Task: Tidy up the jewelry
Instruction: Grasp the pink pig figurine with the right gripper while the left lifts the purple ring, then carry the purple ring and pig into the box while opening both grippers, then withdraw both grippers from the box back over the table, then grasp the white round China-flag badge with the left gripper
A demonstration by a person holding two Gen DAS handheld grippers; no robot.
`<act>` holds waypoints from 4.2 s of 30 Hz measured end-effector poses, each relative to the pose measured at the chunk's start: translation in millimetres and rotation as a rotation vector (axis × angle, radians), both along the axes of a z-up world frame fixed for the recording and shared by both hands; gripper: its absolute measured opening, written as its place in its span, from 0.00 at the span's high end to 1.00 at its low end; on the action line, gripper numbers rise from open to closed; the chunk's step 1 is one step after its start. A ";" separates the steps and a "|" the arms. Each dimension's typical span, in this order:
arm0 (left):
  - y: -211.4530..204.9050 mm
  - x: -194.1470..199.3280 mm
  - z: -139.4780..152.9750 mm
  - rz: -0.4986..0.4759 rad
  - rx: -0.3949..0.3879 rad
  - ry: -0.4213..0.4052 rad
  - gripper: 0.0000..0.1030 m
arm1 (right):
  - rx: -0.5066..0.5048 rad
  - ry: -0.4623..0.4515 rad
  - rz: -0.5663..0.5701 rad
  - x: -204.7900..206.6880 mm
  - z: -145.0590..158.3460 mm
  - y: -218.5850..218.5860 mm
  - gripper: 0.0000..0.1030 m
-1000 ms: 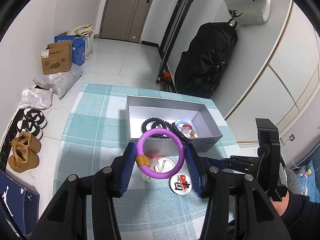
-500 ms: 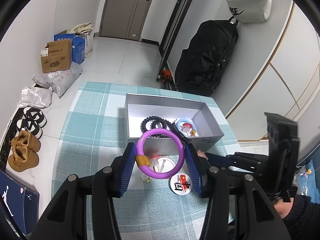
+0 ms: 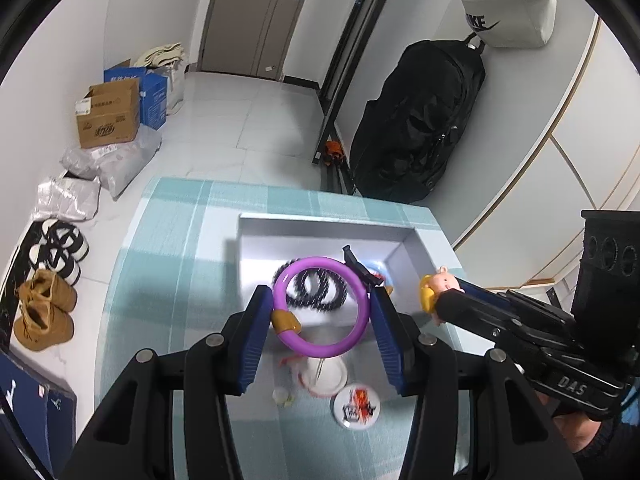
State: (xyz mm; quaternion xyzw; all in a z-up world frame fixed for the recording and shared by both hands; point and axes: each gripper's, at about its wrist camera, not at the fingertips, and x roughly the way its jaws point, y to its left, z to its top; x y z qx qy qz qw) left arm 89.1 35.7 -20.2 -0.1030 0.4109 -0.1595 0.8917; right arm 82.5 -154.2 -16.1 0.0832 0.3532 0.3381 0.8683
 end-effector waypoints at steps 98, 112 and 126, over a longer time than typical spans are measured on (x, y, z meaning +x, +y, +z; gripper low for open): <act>-43.6 -46.1 -40.6 -0.021 0.139 0.125 0.47 | -0.129 -0.016 -0.160 -14.3 -3.3 -28.4 0.10; -58.5 -49.0 -56.1 -0.042 0.217 0.170 0.45 | -0.163 0.030 -0.193 -28.1 -19.7 -38.7 0.07; -64.6 -47.7 -65.4 -0.029 0.279 0.185 0.45 | -0.156 0.090 -0.244 -31.6 -29.0 -55.7 0.06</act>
